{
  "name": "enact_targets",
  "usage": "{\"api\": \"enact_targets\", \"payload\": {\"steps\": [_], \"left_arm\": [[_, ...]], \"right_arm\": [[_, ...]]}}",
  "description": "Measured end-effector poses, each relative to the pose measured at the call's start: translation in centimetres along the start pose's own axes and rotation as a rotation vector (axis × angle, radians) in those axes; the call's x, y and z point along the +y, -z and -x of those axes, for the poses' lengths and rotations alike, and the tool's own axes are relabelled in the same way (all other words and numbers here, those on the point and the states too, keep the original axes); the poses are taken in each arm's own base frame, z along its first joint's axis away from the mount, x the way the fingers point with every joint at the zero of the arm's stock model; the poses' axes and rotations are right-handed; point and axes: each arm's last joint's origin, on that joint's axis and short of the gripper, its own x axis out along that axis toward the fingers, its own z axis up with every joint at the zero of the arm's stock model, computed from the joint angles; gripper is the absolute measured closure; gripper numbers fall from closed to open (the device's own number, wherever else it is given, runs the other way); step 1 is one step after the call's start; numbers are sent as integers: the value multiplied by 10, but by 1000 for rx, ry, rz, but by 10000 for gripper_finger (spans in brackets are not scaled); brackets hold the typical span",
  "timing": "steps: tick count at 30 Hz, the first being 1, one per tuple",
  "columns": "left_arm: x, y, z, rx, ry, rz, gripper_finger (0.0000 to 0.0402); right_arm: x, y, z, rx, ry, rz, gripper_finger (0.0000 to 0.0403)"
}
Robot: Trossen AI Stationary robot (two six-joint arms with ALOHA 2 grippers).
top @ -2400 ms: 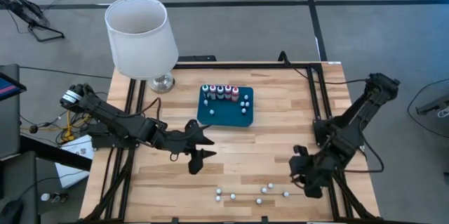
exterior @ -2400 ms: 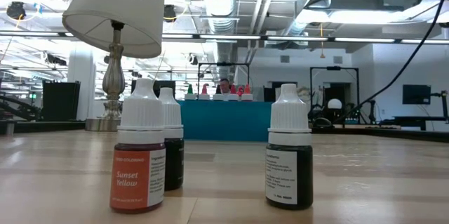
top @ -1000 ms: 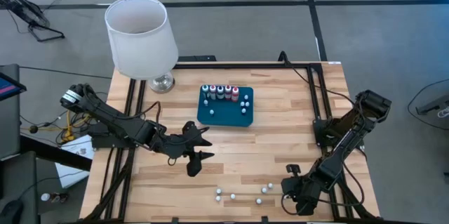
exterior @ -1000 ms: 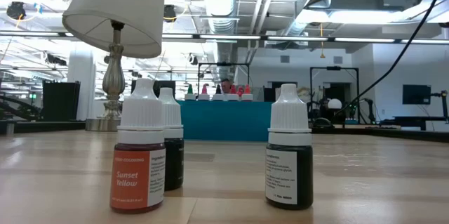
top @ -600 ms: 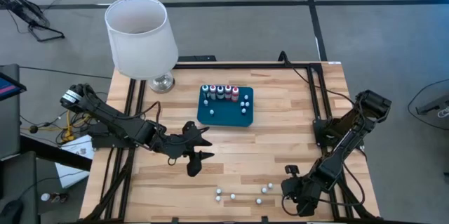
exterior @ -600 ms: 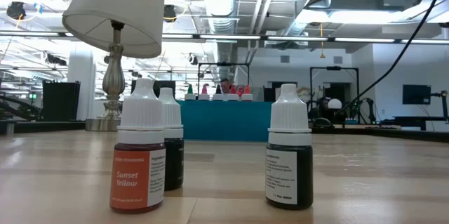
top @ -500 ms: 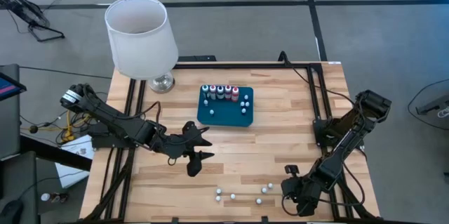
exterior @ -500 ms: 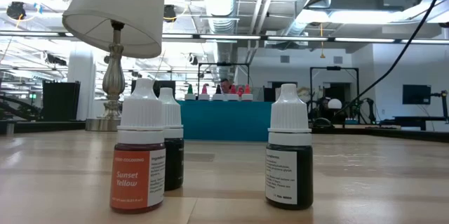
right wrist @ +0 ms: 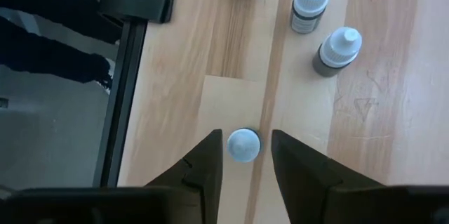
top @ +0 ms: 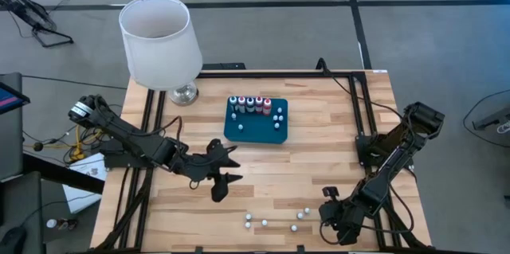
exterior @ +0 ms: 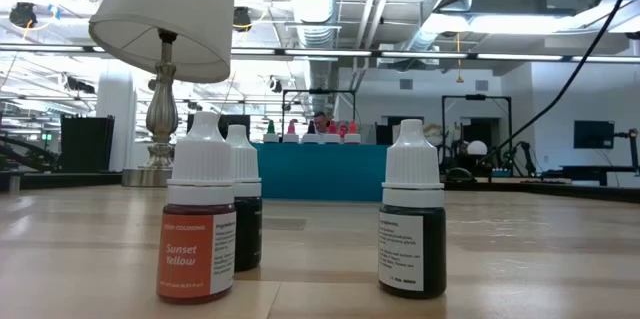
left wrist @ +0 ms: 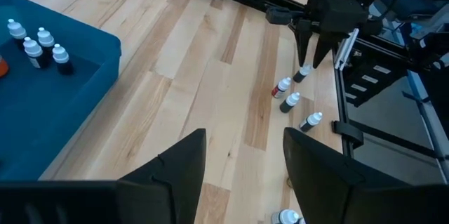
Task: Pick & Place food coloring
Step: Put the small black food coloring bottle into the bin
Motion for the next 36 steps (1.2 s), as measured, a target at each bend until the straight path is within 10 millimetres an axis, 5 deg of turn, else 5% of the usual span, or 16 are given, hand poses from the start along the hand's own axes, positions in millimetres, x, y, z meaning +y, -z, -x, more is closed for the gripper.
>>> {"api": "enact_targets", "payload": {"steps": [13, 21, 36], "left_arm": [[-5, 5, 3, -6, -25, 10, 219], [-5, 5, 3, -9, -28, 22, 219], [-5, 5, 3, -9, -29, 22, 219]], "right_arm": [[1, 0, -1, 10, -16, 4, 235], [-2, 2, -19, 67, -10, -21, 248], [-1, 1, -19, 54, -17, -37, 293]]}}
